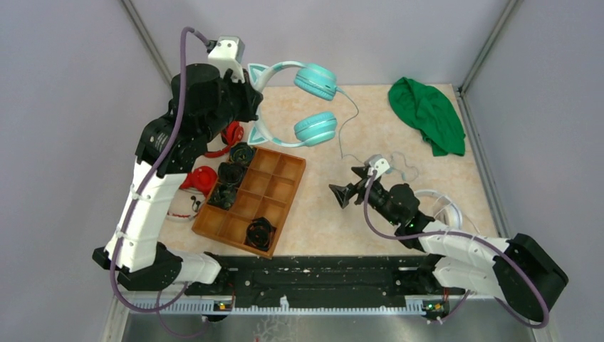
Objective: Wrap the headphones
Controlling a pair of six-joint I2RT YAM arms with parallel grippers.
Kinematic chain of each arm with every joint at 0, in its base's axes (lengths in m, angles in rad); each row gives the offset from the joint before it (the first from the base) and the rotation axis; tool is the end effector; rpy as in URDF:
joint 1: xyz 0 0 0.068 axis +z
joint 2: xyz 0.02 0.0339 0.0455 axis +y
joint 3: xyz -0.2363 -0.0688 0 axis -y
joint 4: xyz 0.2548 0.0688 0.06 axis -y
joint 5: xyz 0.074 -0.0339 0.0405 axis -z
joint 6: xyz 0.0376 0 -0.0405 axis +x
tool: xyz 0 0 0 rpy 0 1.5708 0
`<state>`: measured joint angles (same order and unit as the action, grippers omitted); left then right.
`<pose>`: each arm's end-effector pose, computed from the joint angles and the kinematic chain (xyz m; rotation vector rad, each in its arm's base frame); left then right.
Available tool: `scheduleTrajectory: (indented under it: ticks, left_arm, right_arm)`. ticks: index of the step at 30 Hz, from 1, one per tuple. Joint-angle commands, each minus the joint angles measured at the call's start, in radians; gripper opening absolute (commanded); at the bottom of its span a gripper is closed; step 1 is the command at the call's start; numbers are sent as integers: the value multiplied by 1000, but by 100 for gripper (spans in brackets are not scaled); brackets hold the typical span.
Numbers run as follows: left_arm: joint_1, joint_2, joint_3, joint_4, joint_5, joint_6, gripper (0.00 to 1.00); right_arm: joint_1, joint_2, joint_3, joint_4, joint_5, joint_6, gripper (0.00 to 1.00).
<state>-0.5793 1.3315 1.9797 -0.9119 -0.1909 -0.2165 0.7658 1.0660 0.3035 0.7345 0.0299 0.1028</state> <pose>0.2030 -0.1243 0.5158 0.1994 1.8359 -0.3840 0.1759 0.1676 0.1846 -0.5103 1.5558 0.6476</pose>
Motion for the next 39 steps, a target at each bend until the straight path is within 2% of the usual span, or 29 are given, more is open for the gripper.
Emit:
scheduleTrajectory:
  ticks: [1,4,9,14,27,29,31,33,36,39]
  left_arm:
    - [2,9,108,37,30,-65,0]
    - [2,13,133,22,50,-73,0]
    - [1,4,149,23,84,-92,0]
    - [2,-2,148,29,99,-106,0]
    - [1,-5,153,28,137,-133,0]
    - [2,-7,154,28,140,-135,0]
    - [1,-9,153,24,138,-138,0]
    - [2,-11,149,22,128,-141,0]
    - [2,-12,127,34,109,-159,0]
    - [1,-14,86,71,110,-201,0]
  right_arm:
    - [4,-100,7,98,63,-69,94]
    - [-24,-136,-1,75,104,-129,94]
    - [-107,-110,39,52,-2,-171,94]
    - [-117,1,127,65,-85,-201,94]
    - [-118,261,254,305,-9,-178,93]
    - [-119,307,273,335,-12,-161,81]
    - [-117,334,287,350,-25,-136,52]
    - [-118,338,311,295,-99,-114,2]
    - [-104,302,341,131,-153,-81,0]
    - [-52,216,271,94,-63,-87,0]
